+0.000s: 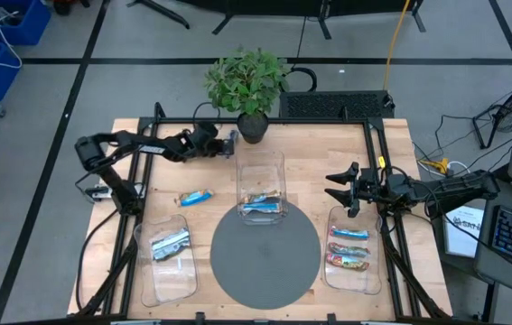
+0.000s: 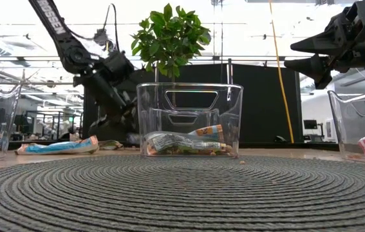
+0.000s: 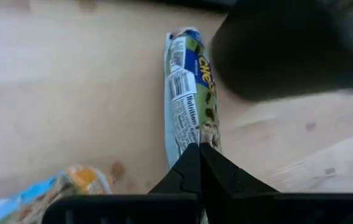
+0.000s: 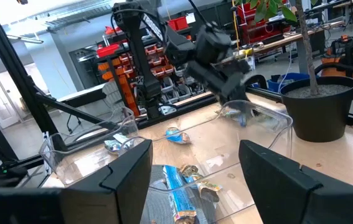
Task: Pick and place Granola Bars by type
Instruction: Put the green granola bar into the left transparent bin
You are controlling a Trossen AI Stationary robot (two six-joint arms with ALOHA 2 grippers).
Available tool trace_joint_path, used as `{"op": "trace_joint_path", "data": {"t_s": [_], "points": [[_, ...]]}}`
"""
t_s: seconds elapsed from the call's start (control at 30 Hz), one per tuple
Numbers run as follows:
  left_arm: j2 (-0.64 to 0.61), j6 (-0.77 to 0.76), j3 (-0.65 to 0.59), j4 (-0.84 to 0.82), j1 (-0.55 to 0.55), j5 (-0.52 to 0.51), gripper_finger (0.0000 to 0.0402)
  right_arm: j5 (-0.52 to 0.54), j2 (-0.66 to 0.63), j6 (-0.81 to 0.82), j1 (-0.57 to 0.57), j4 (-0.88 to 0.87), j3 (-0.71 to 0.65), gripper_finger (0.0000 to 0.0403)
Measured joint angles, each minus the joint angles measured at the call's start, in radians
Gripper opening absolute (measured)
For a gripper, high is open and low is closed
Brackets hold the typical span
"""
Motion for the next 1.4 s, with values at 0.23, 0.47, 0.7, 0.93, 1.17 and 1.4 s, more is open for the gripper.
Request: {"op": "trace_joint_path", "data": {"t_s": [0.23,0.47,0.7,0.93,1.17,1.4], "points": [[-0.163,0.059,0.001,-0.043,-0.015,-0.035,0.0001,0.000,0.000,0.000,0.000,0.000,0.000,0.0233],[-0.348,0.049,0.001,-0.228,-0.040,-0.083,0.0001,0.000,0.000,0.000,0.000,0.000,0.000,0.0233],[-0.577,0.064,0.001,-0.382,-0.079,-0.084,0.0001,0.000,0.000,0.000,0.000,0.000,0.000,0.0233],[-0.800,0.118,0.001,-0.580,-0.153,0.043,0.0000,0.000,0.000,0.000,0.000,0.000,0.000,0.0233],[-0.930,0.216,0.047,-0.844,-0.264,0.144,0.0000,0.000,0.000,0.000,0.000,0.000,0.000,0.0233],[-0.917,0.302,0.289,-1.084,-0.433,0.070,0.0000,0.000,0.000,0.000,0.000,0.000,0.000,0.0233]]}}
